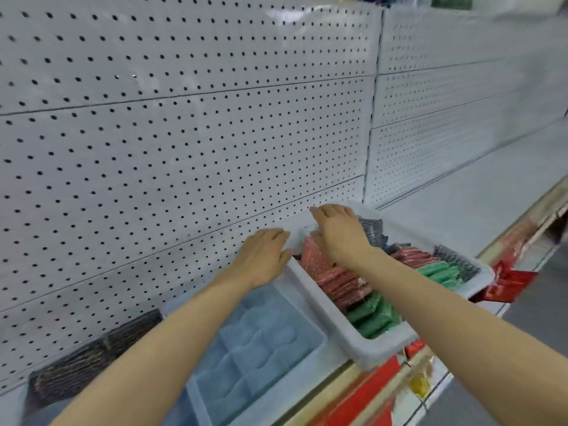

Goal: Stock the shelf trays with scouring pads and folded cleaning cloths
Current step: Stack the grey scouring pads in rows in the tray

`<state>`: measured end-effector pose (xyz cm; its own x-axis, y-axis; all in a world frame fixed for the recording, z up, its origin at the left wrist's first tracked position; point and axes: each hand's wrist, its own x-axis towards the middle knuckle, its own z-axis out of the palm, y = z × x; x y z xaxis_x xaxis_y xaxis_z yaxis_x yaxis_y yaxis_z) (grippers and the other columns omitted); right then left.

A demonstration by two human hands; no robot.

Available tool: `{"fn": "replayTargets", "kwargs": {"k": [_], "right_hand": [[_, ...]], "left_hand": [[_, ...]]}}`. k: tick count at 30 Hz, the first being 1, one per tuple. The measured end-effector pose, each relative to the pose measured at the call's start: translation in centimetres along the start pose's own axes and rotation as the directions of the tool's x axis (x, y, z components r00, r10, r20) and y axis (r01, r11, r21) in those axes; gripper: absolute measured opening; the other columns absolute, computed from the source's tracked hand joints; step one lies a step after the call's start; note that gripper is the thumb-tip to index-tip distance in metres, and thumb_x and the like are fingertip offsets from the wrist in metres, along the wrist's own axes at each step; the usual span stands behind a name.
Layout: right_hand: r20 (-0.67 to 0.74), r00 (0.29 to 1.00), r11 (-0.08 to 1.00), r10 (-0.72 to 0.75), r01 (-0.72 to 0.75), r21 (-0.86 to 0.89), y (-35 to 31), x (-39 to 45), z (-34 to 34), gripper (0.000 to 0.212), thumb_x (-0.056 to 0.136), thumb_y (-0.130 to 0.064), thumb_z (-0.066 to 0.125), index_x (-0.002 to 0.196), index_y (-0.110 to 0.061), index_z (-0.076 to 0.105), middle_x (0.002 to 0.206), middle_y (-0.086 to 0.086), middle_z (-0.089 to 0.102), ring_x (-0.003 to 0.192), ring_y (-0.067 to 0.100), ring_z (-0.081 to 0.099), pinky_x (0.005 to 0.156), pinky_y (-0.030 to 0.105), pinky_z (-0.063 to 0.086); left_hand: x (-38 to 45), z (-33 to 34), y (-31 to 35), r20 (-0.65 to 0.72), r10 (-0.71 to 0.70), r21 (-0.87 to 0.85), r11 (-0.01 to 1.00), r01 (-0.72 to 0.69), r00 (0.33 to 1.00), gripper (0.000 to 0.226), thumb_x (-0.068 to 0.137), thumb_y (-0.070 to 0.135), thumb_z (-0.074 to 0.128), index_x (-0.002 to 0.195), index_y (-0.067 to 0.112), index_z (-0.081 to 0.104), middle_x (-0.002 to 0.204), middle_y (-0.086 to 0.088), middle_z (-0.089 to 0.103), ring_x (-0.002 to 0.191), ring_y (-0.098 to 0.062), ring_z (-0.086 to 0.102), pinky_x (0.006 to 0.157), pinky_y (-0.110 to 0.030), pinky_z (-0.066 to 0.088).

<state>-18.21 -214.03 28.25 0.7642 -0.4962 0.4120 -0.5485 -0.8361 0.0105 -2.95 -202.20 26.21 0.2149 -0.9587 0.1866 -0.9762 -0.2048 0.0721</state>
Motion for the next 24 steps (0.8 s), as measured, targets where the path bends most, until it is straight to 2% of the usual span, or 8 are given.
{"fn": "replayTargets", "kwargs": {"k": [3,6,9,12,14,17,20,24], "right_hand": [[0.032,0.996,0.994,0.084,-0.082,-0.066,5.8,0.2,-0.7,0.05,0.095,-0.029,0.05,0.139,-0.008,0.04,0.136,0.013,0.05,0.127,0.032,0.042,0.107,0.041,0.028],[0.047,0.991,0.988,0.123,-0.118,-0.098,10.3,0.8,-0.6,0.05,0.095,-0.029,0.051,0.14,-0.009,0.039,0.136,0.012,0.051,0.126,0.031,0.043,0.105,0.04,0.031],[0.102,0.982,0.983,0.157,-0.145,-0.111,14.3,1.5,0.3,0.048,0.096,-0.027,0.049,0.139,-0.009,0.04,0.136,0.013,0.05,0.124,0.032,0.044,0.103,0.042,0.034],[0.181,0.966,0.981,0.186,-0.172,-0.094,17.0,2.4,2.0,0.044,0.097,-0.027,0.048,0.136,-0.008,0.043,0.133,0.013,0.051,0.123,0.033,0.044,0.101,0.042,0.037],[0.266,0.946,0.983,0.186,-0.178,-0.054,18.1,3.3,3.4,0.043,0.098,-0.024,0.048,0.138,-0.008,0.042,0.135,0.013,0.048,0.126,0.033,0.041,0.103,0.042,0.039],[0.398,0.906,0.986,0.146,-0.168,0.021,19.1,4.6,5.0,0.041,0.096,-0.019,0.049,0.136,-0.01,0.046,0.135,0.012,0.048,0.126,0.03,0.044,0.101,0.04,0.042],[0.471,0.88,0.995,0.069,-0.092,0.025,19.6,5.7,6.6,0.041,0.09,-0.03,0.06,0.128,-0.017,0.054,0.125,0.009,0.058,0.121,0.028,0.05,0.101,0.042,0.042],[0.542,0.84,0.996,0.029,0.022,-0.087,18.5,6.6,9.0,0.051,0.078,-0.058,0.065,0.118,-0.028,0.054,0.119,-0.001,0.062,0.126,0.027,0.042,0.111,0.05,0.017]], "left_hand": [[6.2,1.3,4.5,0.071,0.033,0.001,0.999,-0.033,0.997,0.044,0.103,0.029,0.041,0.145,0.017,0.042,0.147,-0.006,0.045,0.131,-0.028,0.045,0.103,-0.039,0.04],[11.4,3.0,8.7,0.157,0.0,-0.063,0.998,0.01,0.988,0.047,0.103,0.031,0.042,0.148,0.02,0.037,0.15,-0.006,0.043,0.132,-0.028,0.045,0.104,-0.039,0.04],[15.0,5.5,11.2,0.296,0.008,-0.075,0.997,0.015,0.955,0.06,0.098,0.032,0.052,0.151,0.018,0.028,0.149,-0.012,0.043,0.132,-0.031,0.045,0.108,-0.041,0.038],[16.1,7.5,11.3,0.374,0.004,-0.002,1.0,-0.004,0.927,0.083,0.086,0.039,0.069,0.151,0.017,0.023,0.146,-0.016,0.043,0.126,-0.034,0.048,0.103,-0.044,0.042],[16.1,7.9,10.9,0.31,-0.016,0.028,1.0,0.008,0.95,0.075,0.082,0.038,0.075,0.143,0.018,0.036,0.137,-0.016,0.045,0.123,-0.034,0.047,0.101,-0.043,0.042],[15.8,7.4,9.7,0.242,-0.02,-0.128,0.99,0.053,0.97,0.048,0.084,0.03,0.073,0.125,0.019,0.052,0.134,-0.012,0.05,0.121,-0.029,0.049,0.101,-0.042,0.04],[15.2,5.3,8.1,0.178,-0.049,-0.262,0.96,0.095,0.983,0.038,0.087,0.029,0.069,0.121,0.019,0.056,0.118,-0.004,0.059,0.109,-0.024,0.057,0.095,-0.039,0.045],[13.7,1.6,6.3,0.062,-0.173,-0.463,0.868,0.182,0.983,0.04,0.086,0.03,0.072,0.122,0.025,0.055,0.106,0.006,0.062,0.092,-0.016,0.06,0.087,-0.033,0.049]]}}
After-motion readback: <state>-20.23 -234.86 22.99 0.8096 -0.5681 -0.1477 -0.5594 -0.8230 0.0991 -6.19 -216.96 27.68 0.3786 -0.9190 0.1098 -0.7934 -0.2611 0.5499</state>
